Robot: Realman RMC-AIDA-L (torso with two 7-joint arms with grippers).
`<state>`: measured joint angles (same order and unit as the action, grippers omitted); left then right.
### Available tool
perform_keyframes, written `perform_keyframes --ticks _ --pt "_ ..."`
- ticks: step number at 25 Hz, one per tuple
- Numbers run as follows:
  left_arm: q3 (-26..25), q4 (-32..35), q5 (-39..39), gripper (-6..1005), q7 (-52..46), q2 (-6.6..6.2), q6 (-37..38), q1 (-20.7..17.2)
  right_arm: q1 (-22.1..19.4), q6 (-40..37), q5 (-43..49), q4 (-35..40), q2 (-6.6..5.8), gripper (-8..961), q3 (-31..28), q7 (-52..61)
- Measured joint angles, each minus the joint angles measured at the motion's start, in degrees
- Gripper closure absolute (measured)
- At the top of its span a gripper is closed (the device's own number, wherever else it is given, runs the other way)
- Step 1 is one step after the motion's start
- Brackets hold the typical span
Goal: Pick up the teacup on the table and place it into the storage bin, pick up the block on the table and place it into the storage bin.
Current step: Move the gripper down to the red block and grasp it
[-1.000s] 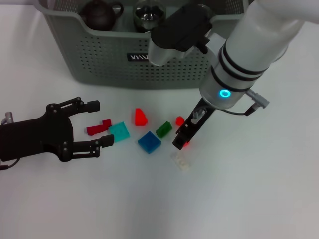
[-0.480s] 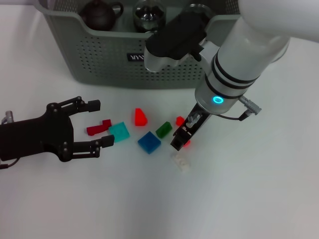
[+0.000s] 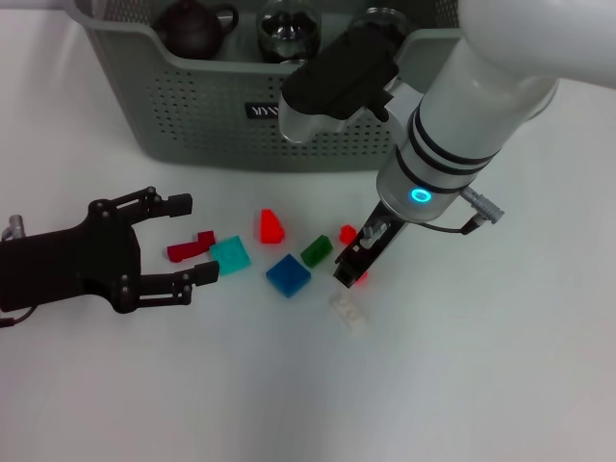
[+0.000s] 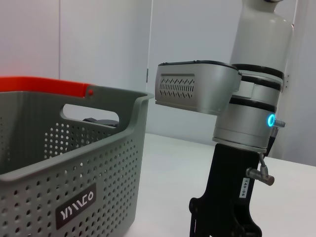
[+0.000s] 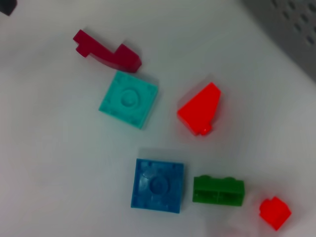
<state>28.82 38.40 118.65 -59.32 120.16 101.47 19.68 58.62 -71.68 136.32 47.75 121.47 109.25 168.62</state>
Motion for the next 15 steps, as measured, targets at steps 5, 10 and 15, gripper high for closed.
perform_keyframes --ticks 5,10,15 --pt "0.0 0.0 0.0 114 0.0 0.04 0.0 -0.1 0.0 0.6 0.0 -0.7 0.01 521 0.1 -0.2" --pt "0.0 0.0 0.0 114 0.0 0.08 0.0 -0.2 0.1 1.1 -0.3 -1.0 0.08 533 0.8 -0.4" --pt "0.0 0.0 0.0 113 0.0 0.12 0.0 -0.2 0.1 1.4 -0.7 -1.0 0.09 537 1.7 -0.5"
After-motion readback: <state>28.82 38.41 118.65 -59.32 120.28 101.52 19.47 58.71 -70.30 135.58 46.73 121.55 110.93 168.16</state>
